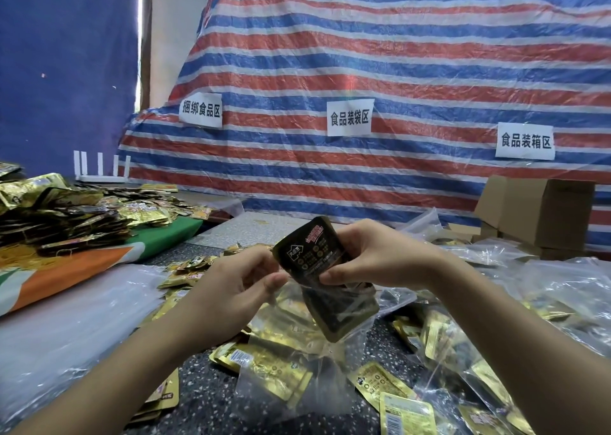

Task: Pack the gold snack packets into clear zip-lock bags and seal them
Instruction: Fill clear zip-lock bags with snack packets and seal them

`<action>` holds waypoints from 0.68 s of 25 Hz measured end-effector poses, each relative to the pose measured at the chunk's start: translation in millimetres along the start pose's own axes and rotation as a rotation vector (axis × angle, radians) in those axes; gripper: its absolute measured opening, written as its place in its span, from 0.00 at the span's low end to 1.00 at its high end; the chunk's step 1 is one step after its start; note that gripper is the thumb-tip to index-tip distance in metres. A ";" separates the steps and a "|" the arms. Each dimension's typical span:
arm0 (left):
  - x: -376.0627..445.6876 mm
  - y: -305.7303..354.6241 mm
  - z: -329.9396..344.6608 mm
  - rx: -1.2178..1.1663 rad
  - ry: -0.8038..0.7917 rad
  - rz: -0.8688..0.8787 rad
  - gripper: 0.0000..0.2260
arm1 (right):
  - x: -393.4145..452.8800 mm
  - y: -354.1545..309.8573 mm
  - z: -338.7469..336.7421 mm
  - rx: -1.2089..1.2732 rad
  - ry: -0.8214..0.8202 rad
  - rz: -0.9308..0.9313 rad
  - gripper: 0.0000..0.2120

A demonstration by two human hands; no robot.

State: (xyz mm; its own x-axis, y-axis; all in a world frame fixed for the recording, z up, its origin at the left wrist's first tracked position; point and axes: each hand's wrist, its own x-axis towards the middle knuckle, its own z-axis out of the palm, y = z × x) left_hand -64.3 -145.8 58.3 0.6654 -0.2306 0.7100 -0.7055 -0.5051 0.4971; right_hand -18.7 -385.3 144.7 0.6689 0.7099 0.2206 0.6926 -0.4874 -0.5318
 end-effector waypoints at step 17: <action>-24.7 -7.7 27.1 -0.304 0.161 -0.319 0.06 | -4.5 6.6 5.0 -0.027 0.025 0.104 0.04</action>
State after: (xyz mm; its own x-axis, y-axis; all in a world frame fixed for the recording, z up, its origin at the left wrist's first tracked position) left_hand -68.7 -158.8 23.3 0.8314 0.0406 0.5542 -0.5271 -0.2580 0.8097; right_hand -18.5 -389.1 136.1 0.7438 0.6421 0.1858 0.6260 -0.5717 -0.5304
